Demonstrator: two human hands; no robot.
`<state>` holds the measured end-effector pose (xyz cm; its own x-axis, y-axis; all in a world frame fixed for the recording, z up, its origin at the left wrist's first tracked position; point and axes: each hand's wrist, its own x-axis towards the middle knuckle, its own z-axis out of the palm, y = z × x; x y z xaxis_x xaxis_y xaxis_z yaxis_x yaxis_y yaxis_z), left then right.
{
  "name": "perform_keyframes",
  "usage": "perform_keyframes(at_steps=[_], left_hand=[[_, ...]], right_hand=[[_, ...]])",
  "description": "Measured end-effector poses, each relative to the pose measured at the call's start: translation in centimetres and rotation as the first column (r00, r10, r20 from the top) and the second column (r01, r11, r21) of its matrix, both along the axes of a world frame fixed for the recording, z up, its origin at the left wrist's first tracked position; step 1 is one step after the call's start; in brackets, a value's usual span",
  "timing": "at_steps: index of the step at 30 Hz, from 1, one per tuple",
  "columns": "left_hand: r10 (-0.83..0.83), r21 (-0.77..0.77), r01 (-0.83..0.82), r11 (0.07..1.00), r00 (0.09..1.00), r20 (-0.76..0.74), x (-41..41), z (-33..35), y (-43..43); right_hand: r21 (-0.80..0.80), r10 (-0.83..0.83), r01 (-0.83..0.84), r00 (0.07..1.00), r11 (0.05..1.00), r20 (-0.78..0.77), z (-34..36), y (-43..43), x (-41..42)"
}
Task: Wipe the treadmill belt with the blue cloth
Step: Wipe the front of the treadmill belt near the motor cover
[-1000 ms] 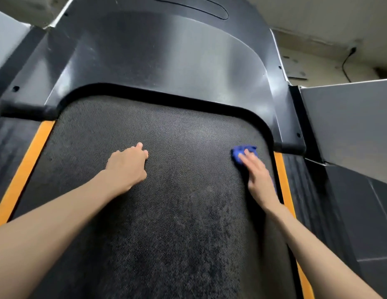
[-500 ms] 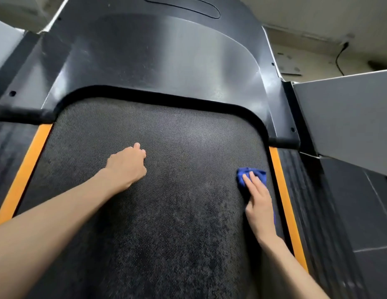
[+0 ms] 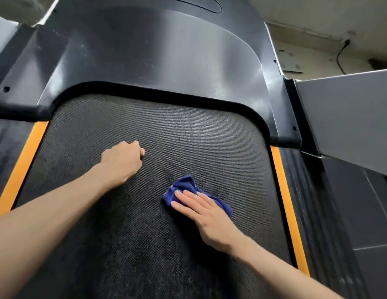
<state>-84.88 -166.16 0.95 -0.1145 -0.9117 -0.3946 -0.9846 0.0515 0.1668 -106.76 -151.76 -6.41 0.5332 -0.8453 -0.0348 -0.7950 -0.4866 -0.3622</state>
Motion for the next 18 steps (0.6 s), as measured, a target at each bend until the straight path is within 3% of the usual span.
perform_keyframes(at_steps=[1, 2, 4, 7, 8, 9, 11, 13, 16, 18], left_hand=[[-0.007, -0.001, 0.007, 1.0, 1.0, -0.001, 0.0, 0.0, 0.1], [-0.008, 0.007, 0.008, 1.0, 1.0, -0.005, 0.0, 0.0, 0.1], [0.002, 0.021, -0.002, 1.0, 1.0, -0.013, 0.1, -0.1, 0.0], [0.006, 0.021, -0.006, 1.0, 1.0, -0.026, 0.2, -0.1, -0.2], [0.008, 0.015, -0.007, 1.0, 1.0, -0.028, 0.2, -0.1, -0.2], [0.007, 0.011, -0.007, 1.0, 1.0, -0.024, 0.2, -0.1, -0.2], [0.001, 0.015, -0.001, 1.0, 1.0, -0.018, 0.0, -0.1, 0.0], [0.014, 0.017, -0.013, 1.0, 1.0, -0.024, 0.0, -0.2, -0.2], [0.046, 0.046, -0.044, 0.998, 0.998, -0.036, 0.4, -0.6, -0.7], [0.028, 0.08, -0.023, 0.996, 0.998, -0.055, 0.8, -0.7, -0.8]], right_hand=[[-0.014, 0.045, -0.045, 0.999, 0.999, -0.008, 0.1, -0.3, -1.5], [-0.066, -0.016, 0.016, 1.0, 0.998, -0.01, 0.1, -1.5, -3.5], [-0.127, -0.344, 0.343, 0.939, 0.931, 0.017, -0.3, -5.4, -7.4], [-0.076, -0.781, 0.786, 0.618, 0.614, 0.09, -0.2, -11.1, -9.8], [-0.046, -0.839, 0.845, 0.535, 0.533, 0.102, -0.3, -12.0, -8.6], [-0.042, -0.845, 0.853, 0.522, 0.521, 0.118, -0.5, -12.3, -6.6], [-0.06, -0.67, 0.686, 0.723, 0.725, 0.169, -0.9, -10.1, -1.4], [0.002, -0.345, 0.347, 0.93, 0.938, 0.124, -1.0, -5.3, 3.7], [0.004, 0.022, -0.022, 0.999, 1.0, 0.033, 0.1, -2.1, 2.8], [-0.117, -0.048, 0.047, 0.999, 0.992, -0.007, 0.2, -4.2, -2.2]])
